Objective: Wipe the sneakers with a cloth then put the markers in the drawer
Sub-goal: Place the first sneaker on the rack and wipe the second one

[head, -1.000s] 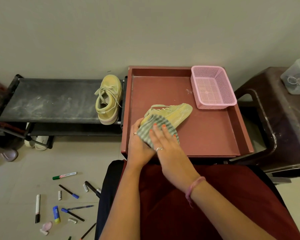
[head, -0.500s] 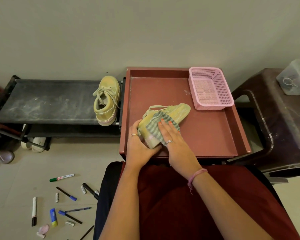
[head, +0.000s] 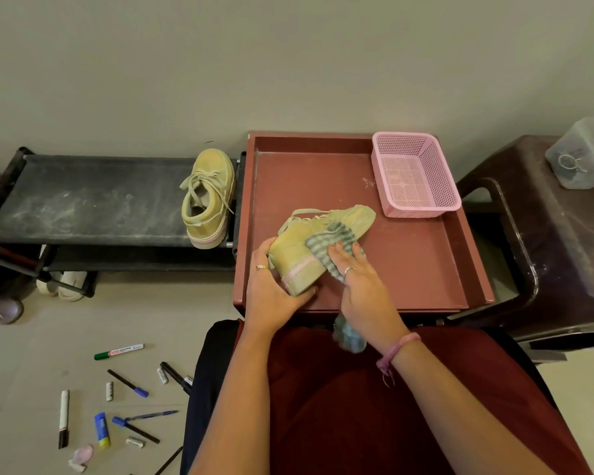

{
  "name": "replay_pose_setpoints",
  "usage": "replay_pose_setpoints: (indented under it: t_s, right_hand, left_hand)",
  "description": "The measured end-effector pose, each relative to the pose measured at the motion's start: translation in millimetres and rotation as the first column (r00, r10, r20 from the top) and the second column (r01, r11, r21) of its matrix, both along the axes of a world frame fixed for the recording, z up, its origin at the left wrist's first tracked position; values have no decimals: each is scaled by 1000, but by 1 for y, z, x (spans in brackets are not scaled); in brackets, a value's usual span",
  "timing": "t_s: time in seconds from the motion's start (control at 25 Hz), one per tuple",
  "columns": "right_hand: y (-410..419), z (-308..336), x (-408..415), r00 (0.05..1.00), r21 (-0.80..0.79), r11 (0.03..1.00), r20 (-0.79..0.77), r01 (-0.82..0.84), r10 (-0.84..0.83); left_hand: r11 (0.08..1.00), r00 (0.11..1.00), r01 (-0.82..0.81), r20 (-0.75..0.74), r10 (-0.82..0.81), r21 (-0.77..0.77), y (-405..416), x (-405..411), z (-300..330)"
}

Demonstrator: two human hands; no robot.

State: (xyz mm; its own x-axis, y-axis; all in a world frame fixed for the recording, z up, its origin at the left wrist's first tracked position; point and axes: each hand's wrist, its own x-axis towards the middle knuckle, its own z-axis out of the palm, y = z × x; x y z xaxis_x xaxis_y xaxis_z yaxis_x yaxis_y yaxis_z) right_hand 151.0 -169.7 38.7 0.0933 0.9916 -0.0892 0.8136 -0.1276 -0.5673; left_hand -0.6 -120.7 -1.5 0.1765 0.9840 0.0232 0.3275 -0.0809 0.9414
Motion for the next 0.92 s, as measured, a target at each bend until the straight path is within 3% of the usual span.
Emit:
replay_pose_setpoints:
  t_s: [0.16, 0.32, 0.64, 0.8, 0.92]
  right_hand:
    - [-14, -9, -4, 995, 149, 987, -89, 54, -41]
    - [5, -24, 5, 999, 262, 964, -25, 45, -40]
    - [51, -31, 68, 978, 283, 959, 205, -24, -36]
    - [56, -30, 49, 968, 198, 963, 134, 182, -211]
    - [37, -25, 24, 970, 168, 970, 140, 173, -197]
  left_hand:
    - [1000, 1000, 17, 24, -17, 0, -1, 3, 2]
    - [1000, 999, 12, 48, -12, -3, -2, 4, 5]
    - [999, 999, -30, 13, 31, -21, 1, 5, 2]
    - [1000, 1000, -14, 17, 14, -8, 3, 4, 1]
    - [1000, 1000, 9, 29, -8, -18, 4, 3, -1]
